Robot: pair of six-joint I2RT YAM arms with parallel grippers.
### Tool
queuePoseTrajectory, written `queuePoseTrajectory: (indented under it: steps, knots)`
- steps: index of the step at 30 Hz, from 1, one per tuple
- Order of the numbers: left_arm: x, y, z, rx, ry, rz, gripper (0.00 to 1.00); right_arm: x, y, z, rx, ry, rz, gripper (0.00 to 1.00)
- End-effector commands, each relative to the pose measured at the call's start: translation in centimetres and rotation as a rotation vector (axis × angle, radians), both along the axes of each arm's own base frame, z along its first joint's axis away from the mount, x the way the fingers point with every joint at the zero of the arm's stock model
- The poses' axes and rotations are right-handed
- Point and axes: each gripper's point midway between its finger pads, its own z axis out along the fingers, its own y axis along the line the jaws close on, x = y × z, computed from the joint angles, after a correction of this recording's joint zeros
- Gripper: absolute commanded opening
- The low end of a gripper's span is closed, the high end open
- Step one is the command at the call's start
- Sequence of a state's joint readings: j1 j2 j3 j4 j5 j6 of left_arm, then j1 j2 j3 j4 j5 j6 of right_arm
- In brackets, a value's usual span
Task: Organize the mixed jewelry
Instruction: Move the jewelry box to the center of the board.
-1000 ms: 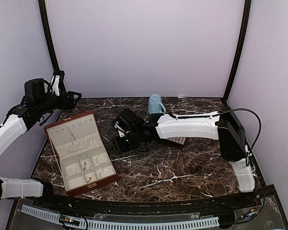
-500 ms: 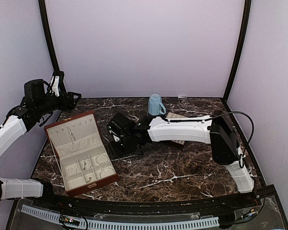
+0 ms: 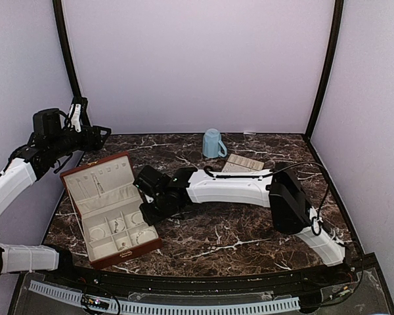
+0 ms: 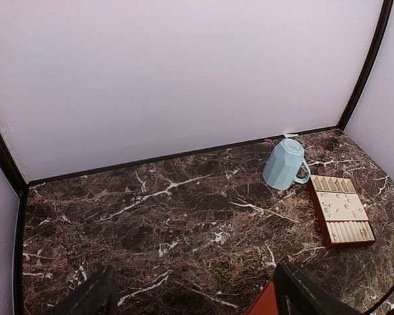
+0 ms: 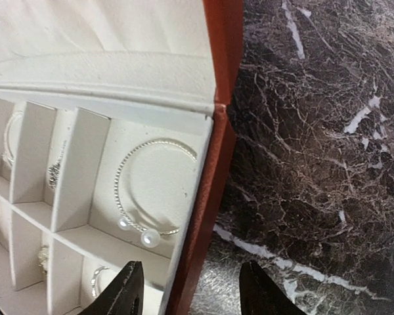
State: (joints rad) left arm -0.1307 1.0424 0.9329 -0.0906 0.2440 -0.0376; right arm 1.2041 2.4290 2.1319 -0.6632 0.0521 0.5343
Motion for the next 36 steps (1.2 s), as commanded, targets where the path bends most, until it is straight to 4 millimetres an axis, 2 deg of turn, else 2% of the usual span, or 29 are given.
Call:
queuePoseTrajectory:
  steps: [1, 14, 21, 26, 36]
  knots:
    - [-0.3, 0.5, 0.9, 0.004, -0.039, 0.018, 0.84, 0.4, -0.5, -0.3, -0.069, -0.061, -0.042, 0.45]
    - [-0.3, 0.5, 0.8, 0.007, -0.040, 0.019, 0.84, 1.2, -1.0, -0.7, -0.103, -0.089, -0.102, 0.19]
    - [-0.4, 0.6, 1.0, 0.008, -0.046, 0.023, 0.84, 3.3, -3.2, 0.5, -0.134, -0.133, -0.236, 0.01]
    - [-0.4, 0.7, 1.0, 0.008, -0.047, 0.025, 0.84, 5.2, -6.5, 1.0, -0.168, -0.136, -0.350, 0.00]
    - [-0.4, 1.0, 0.9, 0.017, -0.051, 0.043, 0.84, 9.5, -16.9, 0.8, -0.304, -0.176, -0.576, 0.00]
